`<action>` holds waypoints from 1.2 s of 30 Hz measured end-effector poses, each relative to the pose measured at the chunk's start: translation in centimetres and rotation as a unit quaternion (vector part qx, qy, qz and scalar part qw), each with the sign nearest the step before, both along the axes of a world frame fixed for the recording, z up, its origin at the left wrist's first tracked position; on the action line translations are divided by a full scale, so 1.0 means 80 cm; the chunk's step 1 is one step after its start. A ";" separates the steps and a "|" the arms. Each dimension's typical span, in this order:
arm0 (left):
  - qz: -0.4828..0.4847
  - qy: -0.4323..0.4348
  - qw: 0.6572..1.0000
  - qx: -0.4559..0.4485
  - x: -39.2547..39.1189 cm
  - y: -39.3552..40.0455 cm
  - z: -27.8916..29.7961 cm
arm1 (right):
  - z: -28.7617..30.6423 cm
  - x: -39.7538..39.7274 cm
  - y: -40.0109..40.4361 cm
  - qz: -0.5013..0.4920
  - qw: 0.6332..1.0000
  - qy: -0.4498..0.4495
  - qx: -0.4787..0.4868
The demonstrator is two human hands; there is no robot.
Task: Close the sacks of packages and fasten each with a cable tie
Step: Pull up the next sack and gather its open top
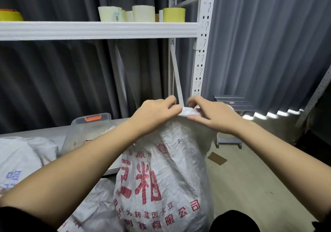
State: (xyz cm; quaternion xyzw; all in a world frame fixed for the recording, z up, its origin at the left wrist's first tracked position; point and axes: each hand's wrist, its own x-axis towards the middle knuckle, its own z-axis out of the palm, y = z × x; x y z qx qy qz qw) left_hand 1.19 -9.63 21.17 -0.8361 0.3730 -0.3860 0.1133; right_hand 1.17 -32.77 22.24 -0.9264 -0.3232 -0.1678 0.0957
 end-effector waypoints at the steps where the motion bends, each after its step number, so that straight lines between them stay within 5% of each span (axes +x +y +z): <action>1: -0.017 -0.013 1.000 0.004 0.001 -0.003 0.001 | 0.003 -0.001 0.007 0.002 1.000 0.016 -0.007; 4: -0.035 -0.020 0.999 0.001 0.001 -0.009 -0.001 | 0.000 0.002 0.022 0.007 0.998 0.009 -0.061; 10: 0.095 0.190 0.974 -0.072 0.004 0.020 -0.001 | -0.009 0.004 -0.003 -0.028 0.994 -0.049 -0.092; 13: 0.069 0.288 0.948 -0.119 0.002 0.030 -0.003 | -0.023 0.012 -0.019 -0.036 0.975 -0.182 -0.123; 19: 0.038 0.217 0.971 -0.093 -0.009 0.020 -0.006 | -0.037 0.015 -0.025 -0.038 0.949 -0.300 -0.087; 24: 0.017 -0.005 1.000 0.024 -0.009 0.024 -0.007 | -0.025 0.012 -0.009 -0.004 0.978 -0.172 -0.119; 29: -0.026 -0.064 0.997 0.041 -0.008 0.011 -0.006 | -0.010 -0.009 0.031 0.036 0.996 0.082 -0.026; 32: 0.026 0.078 0.996 -0.029 -0.014 0.010 -0.001 | -0.012 -0.004 0.032 0.010 0.998 0.008 -0.054; 36: 0.094 0.355 0.921 -0.132 -0.018 0.025 -0.005 | -0.029 0.000 0.015 -0.012 0.974 -0.181 -0.137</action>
